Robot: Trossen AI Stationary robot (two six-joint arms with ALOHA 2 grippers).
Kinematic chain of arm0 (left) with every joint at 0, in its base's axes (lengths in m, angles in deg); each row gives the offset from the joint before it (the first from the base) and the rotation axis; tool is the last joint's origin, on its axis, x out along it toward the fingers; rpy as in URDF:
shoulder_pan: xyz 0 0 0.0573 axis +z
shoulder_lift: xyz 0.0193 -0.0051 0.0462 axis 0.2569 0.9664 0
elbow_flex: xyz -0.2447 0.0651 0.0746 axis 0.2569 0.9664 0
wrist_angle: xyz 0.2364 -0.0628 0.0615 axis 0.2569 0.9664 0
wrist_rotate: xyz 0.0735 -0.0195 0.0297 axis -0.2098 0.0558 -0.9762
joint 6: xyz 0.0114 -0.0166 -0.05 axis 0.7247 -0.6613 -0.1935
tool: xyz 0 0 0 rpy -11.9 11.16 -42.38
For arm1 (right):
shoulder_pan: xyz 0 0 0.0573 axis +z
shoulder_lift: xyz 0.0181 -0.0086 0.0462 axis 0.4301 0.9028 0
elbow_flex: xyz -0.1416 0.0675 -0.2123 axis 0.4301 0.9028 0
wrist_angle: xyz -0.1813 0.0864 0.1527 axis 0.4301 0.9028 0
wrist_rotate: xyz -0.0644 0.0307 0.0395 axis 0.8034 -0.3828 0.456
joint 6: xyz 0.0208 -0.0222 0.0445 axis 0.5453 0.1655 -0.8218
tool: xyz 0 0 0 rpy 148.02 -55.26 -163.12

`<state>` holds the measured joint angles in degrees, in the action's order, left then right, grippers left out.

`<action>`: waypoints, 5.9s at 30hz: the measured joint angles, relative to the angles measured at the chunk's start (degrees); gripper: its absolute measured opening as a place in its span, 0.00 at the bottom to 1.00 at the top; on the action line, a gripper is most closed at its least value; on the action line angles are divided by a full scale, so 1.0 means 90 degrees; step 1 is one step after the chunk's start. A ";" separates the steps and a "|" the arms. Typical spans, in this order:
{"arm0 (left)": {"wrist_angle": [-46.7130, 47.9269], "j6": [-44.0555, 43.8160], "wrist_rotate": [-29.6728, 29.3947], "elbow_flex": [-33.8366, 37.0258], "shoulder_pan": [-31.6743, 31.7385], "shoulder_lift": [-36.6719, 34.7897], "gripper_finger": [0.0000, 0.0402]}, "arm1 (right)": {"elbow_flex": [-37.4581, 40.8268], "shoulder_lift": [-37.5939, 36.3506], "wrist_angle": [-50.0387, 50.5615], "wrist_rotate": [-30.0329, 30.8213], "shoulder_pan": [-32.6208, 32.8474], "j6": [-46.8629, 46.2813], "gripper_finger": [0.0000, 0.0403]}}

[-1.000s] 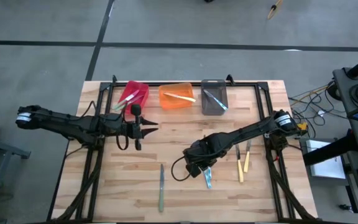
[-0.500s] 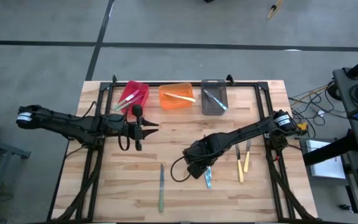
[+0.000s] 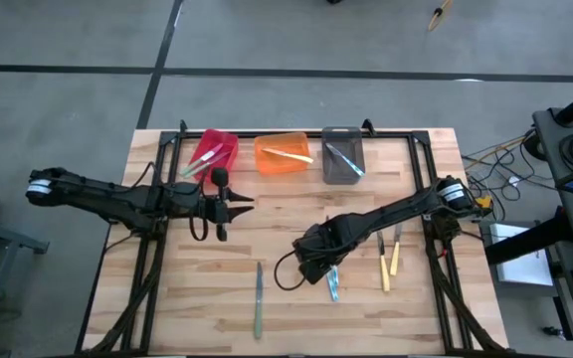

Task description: Sort silverware by color (type)

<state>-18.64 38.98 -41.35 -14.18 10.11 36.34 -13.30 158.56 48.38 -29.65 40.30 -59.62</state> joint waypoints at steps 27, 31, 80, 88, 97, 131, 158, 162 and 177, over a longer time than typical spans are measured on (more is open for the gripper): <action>0.0810 -0.0222 0.0992 0.0303 0.0355 -0.1258 0.18 | 0.0589 0.0000 0.0112 -0.0005 -0.0002 0.0021 0.30; 0.0803 -0.0221 0.1061 0.0459 0.0498 -0.1653 0.18 | 0.0602 0.0000 0.0109 -0.0004 -0.0002 0.0024 0.30; -0.0911 -0.2406 0.2631 0.3114 0.0585 -0.3164 0.18 | 0.2051 0.0012 -0.1304 0.0622 -0.0117 -0.0519 0.30; -0.1361 -0.2423 0.2851 0.3373 0.0585 -0.3164 0.18 | 0.2059 0.0012 -0.1334 0.0625 -0.0153 -0.0426 0.30; -0.1252 -0.2645 0.2851 0.3307 0.0585 -0.3189 0.18 | 0.2050 0.0005 -0.1353 0.0571 -0.0208 -0.0255 0.30; 0.0043 -0.2537 0.2846 0.3373 0.0585 -0.4592 0.18 | 0.1576 -0.0079 -0.0994 0.0022 -0.0165 -0.0893 0.30; 0.0035 -0.2537 0.2832 0.3378 0.0585 -0.4563 0.18 | 0.1567 0.0718 -0.1012 0.0546 -0.0269 -0.0546 0.11; 0.0035 -0.2537 0.2832 0.3378 0.0585 -0.4563 0.18 | 0.1571 0.0701 -0.1001 0.0523 -0.0317 -0.0580 0.05; 0.0032 -0.2542 0.2827 0.3378 0.0588 -0.4555 0.18 | 0.1323 -0.0391 -0.0542 0.1226 -0.0375 -0.0359 0.04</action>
<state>-18.35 16.10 -15.91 16.23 15.40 -4.65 -1.39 155.04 43.51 -18.61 36.92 -62.86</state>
